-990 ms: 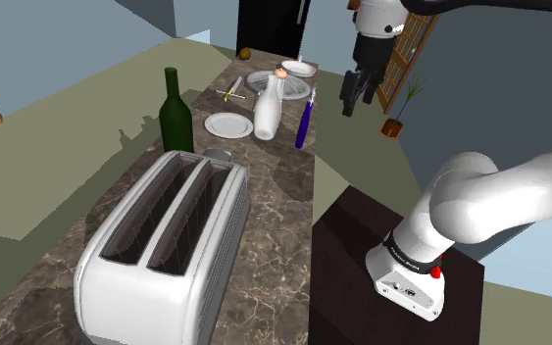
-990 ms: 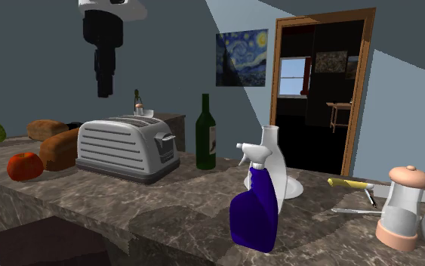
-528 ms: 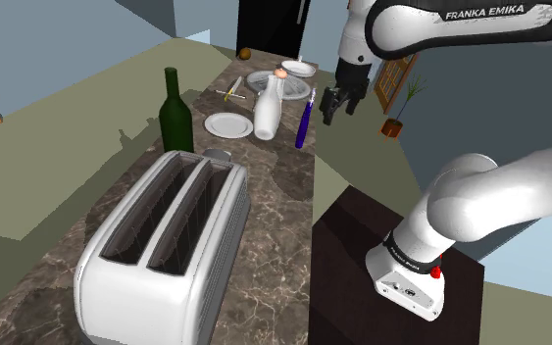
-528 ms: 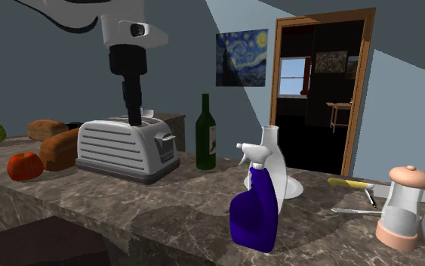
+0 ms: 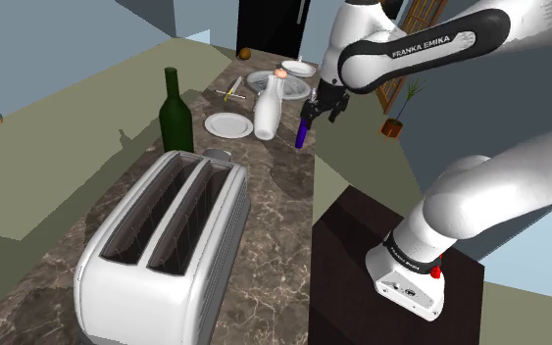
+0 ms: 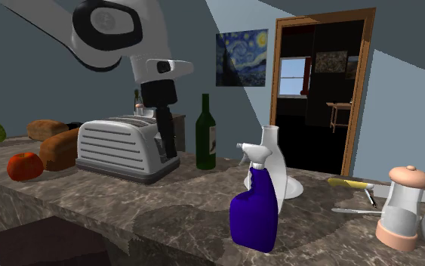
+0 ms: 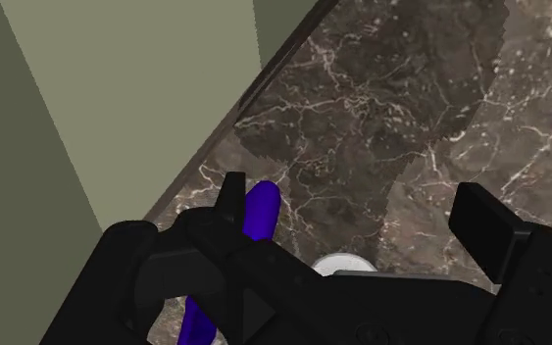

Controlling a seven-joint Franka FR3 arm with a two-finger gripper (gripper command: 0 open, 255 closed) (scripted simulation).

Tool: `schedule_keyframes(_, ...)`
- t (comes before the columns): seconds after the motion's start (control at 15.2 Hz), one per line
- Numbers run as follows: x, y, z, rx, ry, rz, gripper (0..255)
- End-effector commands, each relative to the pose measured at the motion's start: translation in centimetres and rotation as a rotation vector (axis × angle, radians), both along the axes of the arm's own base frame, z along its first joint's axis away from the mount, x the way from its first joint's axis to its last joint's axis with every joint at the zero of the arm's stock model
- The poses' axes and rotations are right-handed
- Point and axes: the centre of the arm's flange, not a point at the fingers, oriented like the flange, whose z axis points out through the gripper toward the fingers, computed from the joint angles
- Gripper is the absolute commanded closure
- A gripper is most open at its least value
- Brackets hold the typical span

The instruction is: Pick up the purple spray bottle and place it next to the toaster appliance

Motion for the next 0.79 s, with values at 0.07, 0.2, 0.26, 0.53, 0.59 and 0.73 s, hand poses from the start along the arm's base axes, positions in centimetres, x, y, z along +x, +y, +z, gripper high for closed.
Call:
schedule_keyframes(0.07,1.7,-2.3,-2.2,-0.018,-0.054,-0.059,0)
schedule_keyframes(0.2,2.9,-3.6,-3.7,-0.029,-0.087,-0.098,0)
schedule_keyframes(0.26,3.5,-4.3,-4.5,-0.035,-0.104,-0.118,0)
schedule_keyframes(0.53,5.8,-7.3,-7.3,-0.058,-0.17,-0.196,0)
schedule_keyframes(0.59,6.4,-8.1,-7.9,-0.064,-0.186,-0.215,0)
schedule_keyframes(0.73,6.5,-8.2,-8.4,-0.064,-0.187,-0.216,0)
